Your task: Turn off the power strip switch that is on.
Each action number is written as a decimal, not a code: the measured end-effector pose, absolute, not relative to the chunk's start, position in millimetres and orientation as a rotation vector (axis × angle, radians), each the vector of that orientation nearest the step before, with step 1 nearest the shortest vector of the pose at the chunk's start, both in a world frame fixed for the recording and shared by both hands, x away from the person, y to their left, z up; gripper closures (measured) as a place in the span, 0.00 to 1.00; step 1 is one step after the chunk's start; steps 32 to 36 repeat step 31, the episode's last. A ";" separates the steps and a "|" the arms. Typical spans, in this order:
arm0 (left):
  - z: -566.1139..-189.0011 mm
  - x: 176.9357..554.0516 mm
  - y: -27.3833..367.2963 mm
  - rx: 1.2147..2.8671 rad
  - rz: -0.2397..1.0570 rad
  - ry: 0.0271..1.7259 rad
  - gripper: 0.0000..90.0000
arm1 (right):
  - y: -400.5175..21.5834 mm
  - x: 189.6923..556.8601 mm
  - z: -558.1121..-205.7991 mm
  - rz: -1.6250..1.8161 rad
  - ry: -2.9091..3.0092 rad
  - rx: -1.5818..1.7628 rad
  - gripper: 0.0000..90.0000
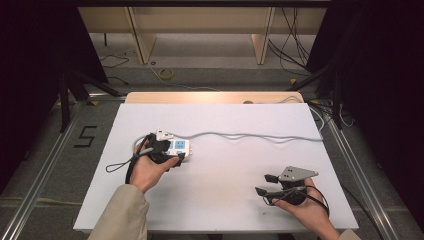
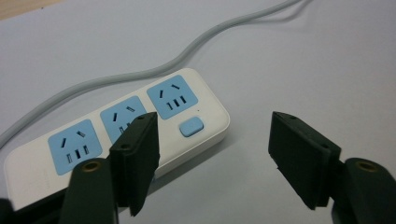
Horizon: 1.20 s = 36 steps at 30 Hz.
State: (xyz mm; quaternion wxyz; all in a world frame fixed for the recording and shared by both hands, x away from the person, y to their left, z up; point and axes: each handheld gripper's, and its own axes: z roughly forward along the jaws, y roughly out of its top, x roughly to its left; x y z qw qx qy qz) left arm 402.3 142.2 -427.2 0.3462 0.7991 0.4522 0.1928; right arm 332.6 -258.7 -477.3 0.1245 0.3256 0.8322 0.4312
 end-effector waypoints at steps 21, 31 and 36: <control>-466.4 351.1 156.5 2.022 0.517 1.086 0.27 | -258.6 332.9 -478.0 1.257 2.426 0.949 0.44; -471.7 335.7 166.0 2.001 0.535 1.086 0.24 | -257.7 332.6 -477.6 1.262 2.427 0.948 0.44; -471.7 335.7 166.0 2.001 0.535 1.086 0.24 | -257.7 332.6 -477.6 1.262 2.427 0.948 0.44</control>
